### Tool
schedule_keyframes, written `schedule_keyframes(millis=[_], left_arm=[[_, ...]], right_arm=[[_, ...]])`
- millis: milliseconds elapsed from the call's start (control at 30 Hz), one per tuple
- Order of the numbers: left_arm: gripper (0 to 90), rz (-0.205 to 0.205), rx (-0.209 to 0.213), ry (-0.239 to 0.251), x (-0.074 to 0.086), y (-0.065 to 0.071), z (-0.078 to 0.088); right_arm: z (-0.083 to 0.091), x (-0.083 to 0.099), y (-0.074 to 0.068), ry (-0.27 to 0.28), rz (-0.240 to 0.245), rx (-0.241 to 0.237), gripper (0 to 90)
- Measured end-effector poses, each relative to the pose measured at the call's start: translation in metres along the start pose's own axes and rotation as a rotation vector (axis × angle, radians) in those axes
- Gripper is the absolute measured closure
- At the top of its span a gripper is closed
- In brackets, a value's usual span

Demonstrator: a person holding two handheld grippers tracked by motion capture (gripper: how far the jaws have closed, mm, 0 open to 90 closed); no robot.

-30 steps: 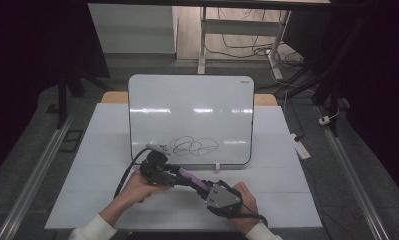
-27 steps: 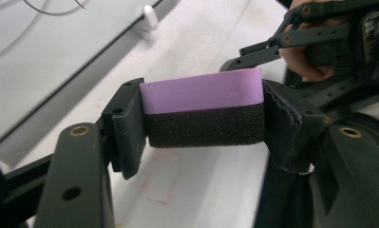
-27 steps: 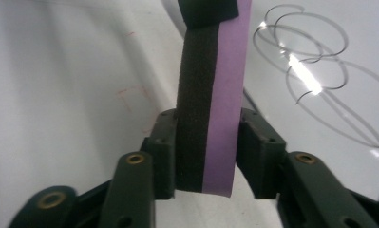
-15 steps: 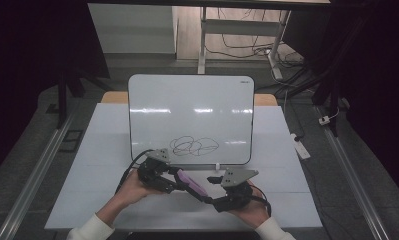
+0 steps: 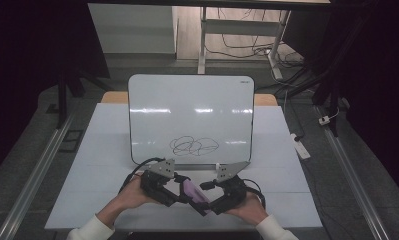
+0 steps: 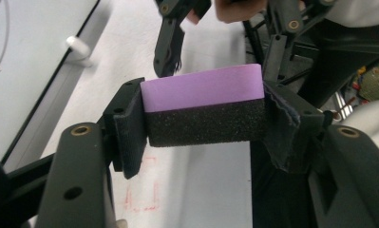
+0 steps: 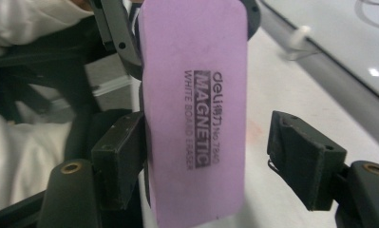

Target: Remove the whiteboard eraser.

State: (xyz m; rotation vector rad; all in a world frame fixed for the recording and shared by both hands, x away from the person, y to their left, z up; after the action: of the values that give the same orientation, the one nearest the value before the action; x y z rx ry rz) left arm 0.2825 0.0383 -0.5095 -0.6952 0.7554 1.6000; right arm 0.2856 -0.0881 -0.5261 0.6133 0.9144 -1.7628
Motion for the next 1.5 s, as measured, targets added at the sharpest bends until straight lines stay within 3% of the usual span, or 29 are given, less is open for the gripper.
schedule_keyframes(millis=[267,467,600,667,833,1067,1233,1500], left_arm=[[38.4,-0.024,0.015,0.005,-0.001,0.003,0.000],[37.6,0.005,0.009,0.010,0.001,0.000,0.001],[35.8,0.056,-0.025,0.037,0.000,-0.002,0.003],[34.1,0.081,-0.055,0.050,-0.001,-0.002,0.007],[27.5,0.160,-0.174,0.050,0.010,-0.006,0.024],[27.4,0.281,-0.290,0.075,0.049,-0.014,0.054],[27.4,0.375,-0.362,0.100,0.075,-0.020,0.072],[27.0,0.462,-0.433,0.101,0.106,-0.017,0.095]], right_arm=[[-0.004,0.000,-0.006,-0.007,-0.015,-0.065,38.2],[-0.003,-0.001,-0.004,0.005,-0.015,-0.029,39.9],[-0.001,-0.002,-0.002,0.021,0.001,0.019,40.0],[0.000,-0.003,-0.001,0.038,0.010,0.040,40.0],[0.006,-0.005,0.003,0.082,0.016,0.089,39.9],[0.015,-0.008,0.011,0.129,0.030,0.200,40.0],[0.020,-0.007,0.016,0.144,0.041,0.263,40.0],[0.026,-0.006,0.023,0.176,0.048,0.326,39.9]])
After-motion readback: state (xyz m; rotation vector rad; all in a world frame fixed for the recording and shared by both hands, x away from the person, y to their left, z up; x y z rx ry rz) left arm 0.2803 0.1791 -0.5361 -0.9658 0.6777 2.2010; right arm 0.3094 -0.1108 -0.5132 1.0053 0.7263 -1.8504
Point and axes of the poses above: each handheld gripper's, and its own axes: z roughly backward along the jaws, x roughly out of its underside, y roughly to its right, the point moved 8 cm from there along -z, roughly forward along the jaws, and after that the axes turned 4 degrees about -z, right-handed, at the moved point
